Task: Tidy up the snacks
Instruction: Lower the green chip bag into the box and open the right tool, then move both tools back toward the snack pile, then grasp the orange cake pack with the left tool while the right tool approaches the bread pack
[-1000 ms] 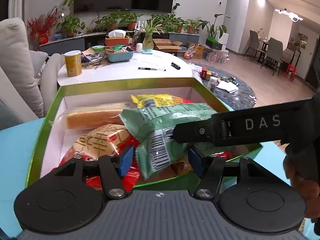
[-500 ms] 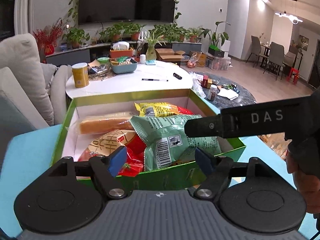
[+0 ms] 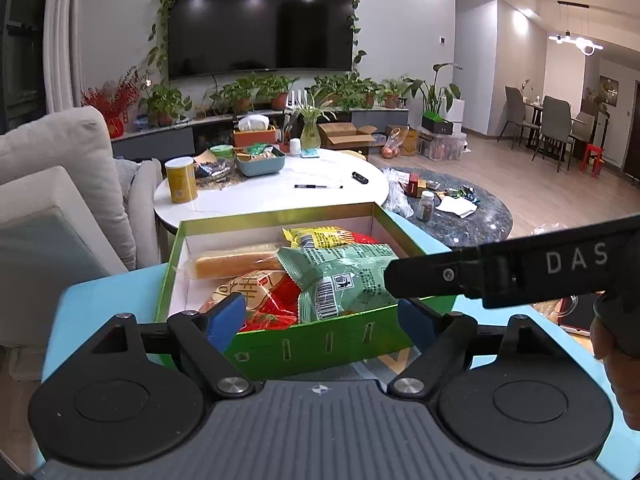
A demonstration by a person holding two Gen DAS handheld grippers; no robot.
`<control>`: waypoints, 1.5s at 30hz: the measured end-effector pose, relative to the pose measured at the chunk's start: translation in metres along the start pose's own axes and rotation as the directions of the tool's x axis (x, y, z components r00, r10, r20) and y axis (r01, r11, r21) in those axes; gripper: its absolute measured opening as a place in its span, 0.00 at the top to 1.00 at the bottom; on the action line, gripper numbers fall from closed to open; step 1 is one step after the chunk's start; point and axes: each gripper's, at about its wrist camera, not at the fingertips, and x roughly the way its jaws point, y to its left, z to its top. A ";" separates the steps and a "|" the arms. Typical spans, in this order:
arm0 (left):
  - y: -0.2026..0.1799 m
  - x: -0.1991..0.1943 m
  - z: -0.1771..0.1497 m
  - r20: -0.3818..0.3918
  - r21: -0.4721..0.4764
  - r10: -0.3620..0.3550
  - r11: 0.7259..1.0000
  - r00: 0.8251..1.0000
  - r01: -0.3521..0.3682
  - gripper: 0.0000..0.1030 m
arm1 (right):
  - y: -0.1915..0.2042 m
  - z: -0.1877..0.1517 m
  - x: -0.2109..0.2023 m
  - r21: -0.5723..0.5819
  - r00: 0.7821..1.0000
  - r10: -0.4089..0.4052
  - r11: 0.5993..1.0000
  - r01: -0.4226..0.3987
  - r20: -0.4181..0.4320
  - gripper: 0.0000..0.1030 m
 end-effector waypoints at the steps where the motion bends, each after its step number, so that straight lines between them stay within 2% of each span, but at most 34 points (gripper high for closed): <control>1: -0.001 -0.005 -0.001 0.005 -0.001 0.001 1.000 1.000 -0.001 0.19 | 0.002 -0.002 -0.003 -0.003 1.000 0.002 1.000 -0.002 0.002 0.40; 15: -0.005 -0.053 -0.024 0.026 0.001 0.035 0.999 0.999 -0.035 0.18 | 0.028 -0.029 -0.042 -0.046 0.998 0.030 0.999 -0.027 0.057 0.40; 22: 0.007 -0.080 -0.049 0.012 -0.026 0.092 0.995 0.996 -0.091 0.17 | 0.029 -0.053 -0.050 -0.036 0.999 0.018 0.999 -0.017 0.039 0.40; 31: 0.020 -0.097 -0.095 -0.085 -0.049 0.151 0.987 0.985 -0.156 0.17 | 0.035 -0.079 -0.053 -0.041 1.000 0.011 0.999 -0.011 0.012 0.40; 39: 0.019 -0.085 -0.128 -0.184 -0.047 0.151 0.986 0.971 -0.162 0.17 | 0.038 -0.092 -0.051 -0.054 1.000 -0.015 0.998 0.014 -0.015 0.40; 45: 0.018 -0.081 -0.140 -0.215 -0.037 0.149 0.986 0.965 -0.160 0.17 | 0.038 -0.101 -0.043 -0.060 0.999 -0.025 0.998 0.022 -0.048 0.40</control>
